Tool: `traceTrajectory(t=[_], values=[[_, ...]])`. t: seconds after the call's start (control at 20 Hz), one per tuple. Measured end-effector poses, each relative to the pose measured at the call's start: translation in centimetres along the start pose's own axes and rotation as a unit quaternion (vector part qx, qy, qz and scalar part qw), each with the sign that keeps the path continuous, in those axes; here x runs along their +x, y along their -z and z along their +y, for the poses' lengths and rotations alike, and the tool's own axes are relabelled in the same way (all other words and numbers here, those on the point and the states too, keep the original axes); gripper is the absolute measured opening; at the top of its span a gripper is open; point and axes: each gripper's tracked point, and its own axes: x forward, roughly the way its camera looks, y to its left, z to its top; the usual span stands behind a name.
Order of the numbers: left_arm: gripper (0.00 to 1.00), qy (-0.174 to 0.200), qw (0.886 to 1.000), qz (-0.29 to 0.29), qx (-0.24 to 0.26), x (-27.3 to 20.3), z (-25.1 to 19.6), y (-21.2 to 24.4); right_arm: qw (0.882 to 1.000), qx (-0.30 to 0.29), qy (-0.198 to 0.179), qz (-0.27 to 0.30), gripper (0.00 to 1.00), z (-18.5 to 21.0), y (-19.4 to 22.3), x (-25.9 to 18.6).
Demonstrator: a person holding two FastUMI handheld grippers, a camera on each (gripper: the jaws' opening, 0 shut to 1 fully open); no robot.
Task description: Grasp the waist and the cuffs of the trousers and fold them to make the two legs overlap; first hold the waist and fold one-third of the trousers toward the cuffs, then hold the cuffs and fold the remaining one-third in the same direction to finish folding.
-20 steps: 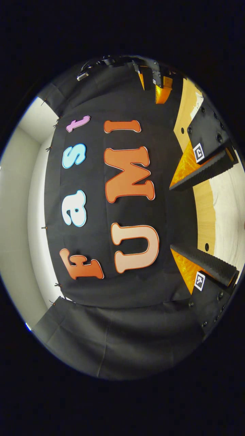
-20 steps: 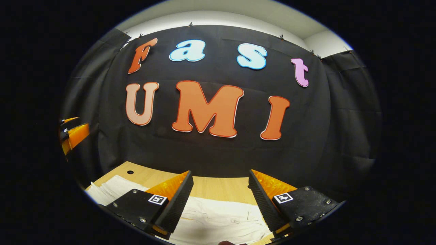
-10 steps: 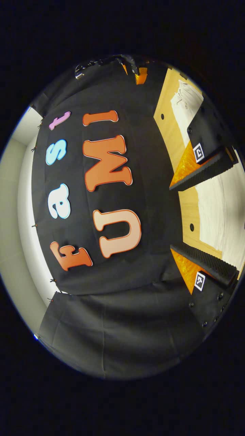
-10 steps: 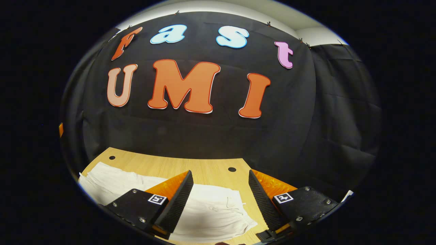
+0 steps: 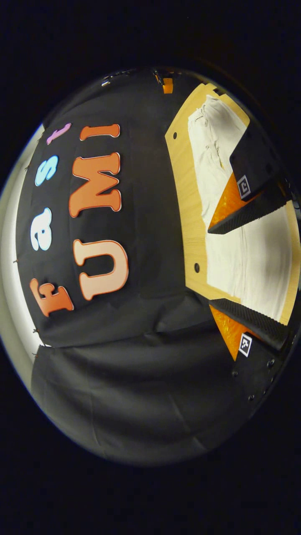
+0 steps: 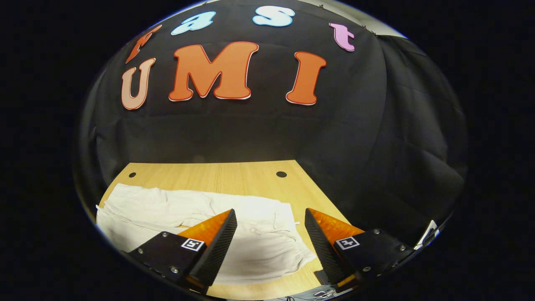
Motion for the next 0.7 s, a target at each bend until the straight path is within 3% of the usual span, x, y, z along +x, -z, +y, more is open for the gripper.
traceTrajectory(t=[0.3, 0.5, 0.7], values=[[1.0, -0.021, 0.991, 0.114, -0.071, 1.5, 3.0, 7.9, 0.991, 0.05, -0.033, 0.119, 0.99, -0.7, 6.1, 1.4], [1.0, -0.031, 0.971, 0.194, -0.135, 1.4, 4.4, 13.1, 0.979, 0.092, -0.04, 0.177, 0.98, -1.4, 9.4, 2.0], [0.99, -0.034, 0.944, 0.254, -0.208, 1.1, 5.1, 17.7, 0.963, 0.145, -0.025, 0.227, 0.97, -2.8, 12.5, 2.5]])
